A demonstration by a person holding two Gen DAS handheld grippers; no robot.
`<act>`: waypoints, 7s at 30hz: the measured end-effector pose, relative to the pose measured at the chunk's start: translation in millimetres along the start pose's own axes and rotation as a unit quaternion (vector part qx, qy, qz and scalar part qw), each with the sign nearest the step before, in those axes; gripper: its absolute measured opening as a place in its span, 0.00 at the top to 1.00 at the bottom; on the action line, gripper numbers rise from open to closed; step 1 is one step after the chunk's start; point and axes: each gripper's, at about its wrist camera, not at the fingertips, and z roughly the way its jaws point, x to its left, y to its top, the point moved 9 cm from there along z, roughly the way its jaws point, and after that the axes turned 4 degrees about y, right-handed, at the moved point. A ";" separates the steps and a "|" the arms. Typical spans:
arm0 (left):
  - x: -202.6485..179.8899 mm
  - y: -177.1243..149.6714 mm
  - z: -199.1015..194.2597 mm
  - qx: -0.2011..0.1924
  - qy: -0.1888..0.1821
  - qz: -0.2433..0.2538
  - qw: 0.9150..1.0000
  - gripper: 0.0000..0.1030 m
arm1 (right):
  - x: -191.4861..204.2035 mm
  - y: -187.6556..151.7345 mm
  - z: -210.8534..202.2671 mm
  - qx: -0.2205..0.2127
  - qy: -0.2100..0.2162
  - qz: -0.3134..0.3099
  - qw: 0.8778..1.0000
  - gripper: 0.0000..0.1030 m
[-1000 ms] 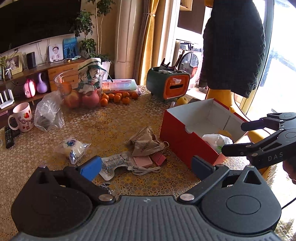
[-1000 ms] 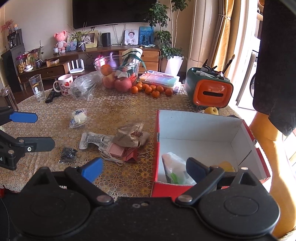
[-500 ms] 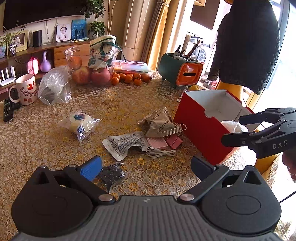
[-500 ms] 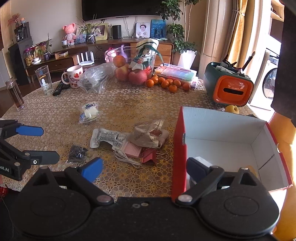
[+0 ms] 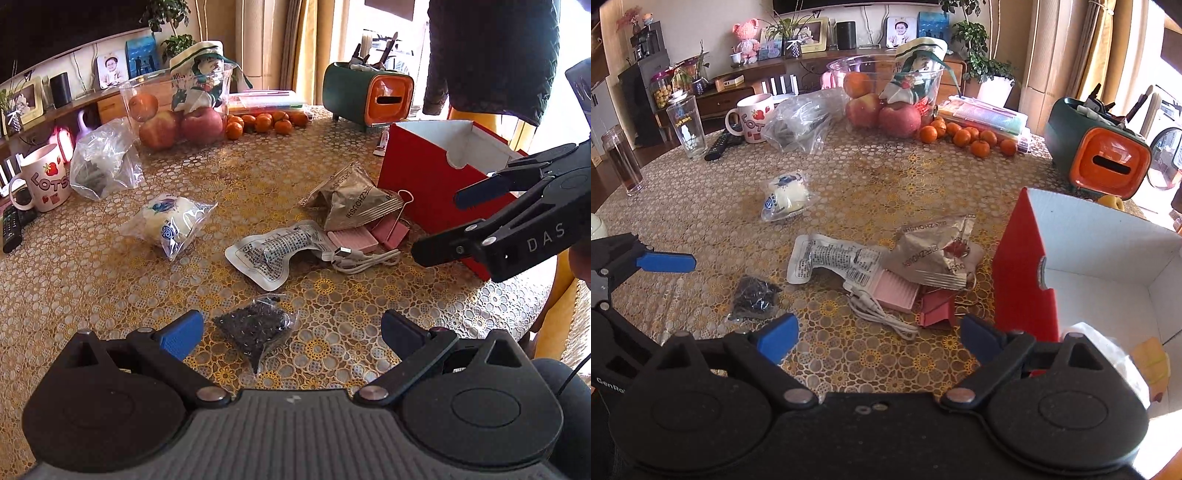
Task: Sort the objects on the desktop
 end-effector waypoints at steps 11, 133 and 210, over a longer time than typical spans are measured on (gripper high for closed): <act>16.9 -9.3 31.1 0.004 0.006 -0.004 1.000 0.00 | 5.0 -3.7 52.8 0.037 0.007 0.003 0.999 0.24; -173.3 114.9 -37.3 -0.076 -0.038 0.079 0.993 0.65 | -126.8 -6.6 -131.8 -0.112 -0.042 0.068 0.990 0.97; -52.1 67.0 -7.2 -0.040 0.016 0.008 0.999 0.65 | -13.0 -15.2 -12.7 -0.023 0.020 -0.021 0.999 0.94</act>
